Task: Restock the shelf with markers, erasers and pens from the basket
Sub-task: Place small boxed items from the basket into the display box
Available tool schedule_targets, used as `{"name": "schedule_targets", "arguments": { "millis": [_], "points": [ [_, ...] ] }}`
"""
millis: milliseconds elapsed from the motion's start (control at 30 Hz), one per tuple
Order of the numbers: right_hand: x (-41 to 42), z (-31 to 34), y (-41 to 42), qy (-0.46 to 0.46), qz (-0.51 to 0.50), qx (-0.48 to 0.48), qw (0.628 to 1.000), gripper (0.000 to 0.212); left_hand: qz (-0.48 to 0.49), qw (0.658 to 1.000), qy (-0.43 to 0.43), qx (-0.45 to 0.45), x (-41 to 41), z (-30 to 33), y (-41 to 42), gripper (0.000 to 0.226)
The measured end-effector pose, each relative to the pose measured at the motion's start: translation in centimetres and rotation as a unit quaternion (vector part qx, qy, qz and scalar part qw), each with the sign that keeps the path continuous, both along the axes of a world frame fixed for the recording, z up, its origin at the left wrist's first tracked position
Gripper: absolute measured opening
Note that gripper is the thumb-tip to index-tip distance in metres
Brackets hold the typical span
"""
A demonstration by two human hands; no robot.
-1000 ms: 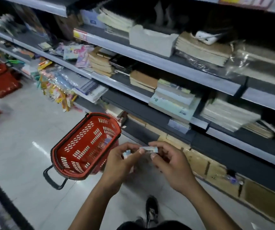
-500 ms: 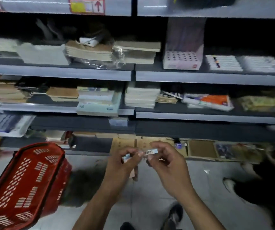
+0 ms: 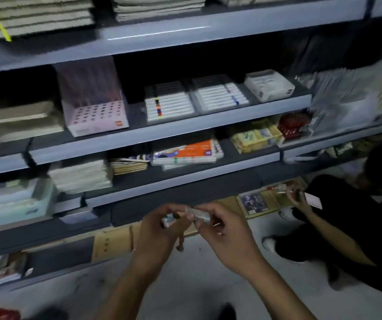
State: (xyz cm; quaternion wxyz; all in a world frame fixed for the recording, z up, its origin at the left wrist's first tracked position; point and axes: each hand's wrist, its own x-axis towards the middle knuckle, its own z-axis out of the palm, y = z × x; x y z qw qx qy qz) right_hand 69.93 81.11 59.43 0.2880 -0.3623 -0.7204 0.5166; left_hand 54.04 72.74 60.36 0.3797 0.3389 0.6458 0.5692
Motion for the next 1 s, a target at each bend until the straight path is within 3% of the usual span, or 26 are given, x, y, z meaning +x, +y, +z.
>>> {"name": "schedule_targets", "arguments": {
  "millis": [233, 367, 500, 833, 1000],
  "points": [
    [5.8, 1.2, 8.9, -0.016, -0.037, 0.074, 0.996, 0.017, -0.05, 0.998, -0.025, 0.016, 5.4, 0.2, 10.4, 0.02],
    [6.7, 1.4, 13.2, -0.025, -0.039, 0.087, 0.995, 0.015, -0.078, 0.996, -0.024, 0.017, 6.2, 0.1, 15.3, 0.011],
    [6.9, 1.1, 17.7, -0.031, -0.066, 0.098, 0.993, 0.009, -0.09, 0.995, -0.035, 0.022, 5.7, 0.4, 20.2, 0.018],
    [6.8, 3.2, 29.0, -0.053, -0.134, 0.153, 0.978, 0.018, -0.119, 0.991, 0.004, 0.062, 3.4, 3.3, 31.0, 0.016],
    [7.0, 3.8, 33.7, -0.012, -0.156, 0.126, 0.98, 0.024, -0.104, 0.992, 0.045, 0.055, 4.0, 4.5, 34.9, 0.012]
  ]
}}
